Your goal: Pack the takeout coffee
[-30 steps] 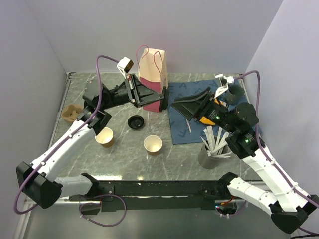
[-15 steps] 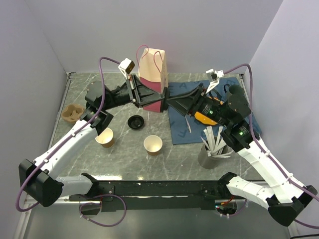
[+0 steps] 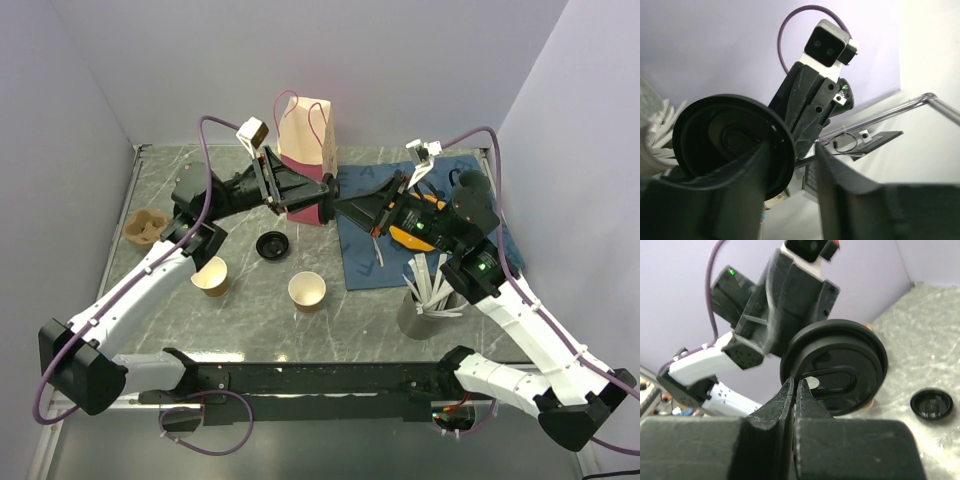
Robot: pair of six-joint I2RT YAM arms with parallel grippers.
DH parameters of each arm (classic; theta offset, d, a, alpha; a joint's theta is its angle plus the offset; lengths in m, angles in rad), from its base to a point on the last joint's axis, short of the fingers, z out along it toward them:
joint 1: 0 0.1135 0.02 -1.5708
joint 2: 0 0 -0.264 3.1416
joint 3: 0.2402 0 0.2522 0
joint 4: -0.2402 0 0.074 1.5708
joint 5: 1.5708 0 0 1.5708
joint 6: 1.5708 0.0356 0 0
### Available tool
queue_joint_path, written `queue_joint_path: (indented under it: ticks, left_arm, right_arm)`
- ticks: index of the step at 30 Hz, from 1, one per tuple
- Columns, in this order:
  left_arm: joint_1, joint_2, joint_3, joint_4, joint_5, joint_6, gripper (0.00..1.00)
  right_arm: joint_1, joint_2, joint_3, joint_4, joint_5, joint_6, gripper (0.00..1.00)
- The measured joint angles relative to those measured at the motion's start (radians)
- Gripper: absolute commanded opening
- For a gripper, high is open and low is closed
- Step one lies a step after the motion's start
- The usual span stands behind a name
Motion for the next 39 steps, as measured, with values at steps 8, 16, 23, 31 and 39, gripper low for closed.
queue_joint_path:
  ticks: [8,16,23,31,39]
  left_arm:
    - [0.034,-0.021,0.004,-0.233,-0.056,0.164,0.83]
    - [0.172,-0.071,-0.014,-0.644,-0.269,0.367,0.97]
    - [0.215,-0.121,-0.063,-0.953,-0.524,0.478,0.97]
    - [0.271,-0.15,-0.079,-1.198,-0.778,0.502,0.97]
    - [0.298,-0.314,-0.114,-1.265,-0.956,0.498,0.97]
  right_arm:
    - [0.003,0.016,0.019,-0.119,0.005,-0.005,0.0]
    - [0.043,0.08,0.128,-0.378,0.088,-0.066,0.0]
    - [0.181,0.27,0.34,-0.641,0.24,-0.154,0.0]
    - [0.287,0.5,0.378,-0.846,0.352,-0.183,0.0]
    - [0.358,0.594,0.378,-0.902,0.407,-0.19,0.0]
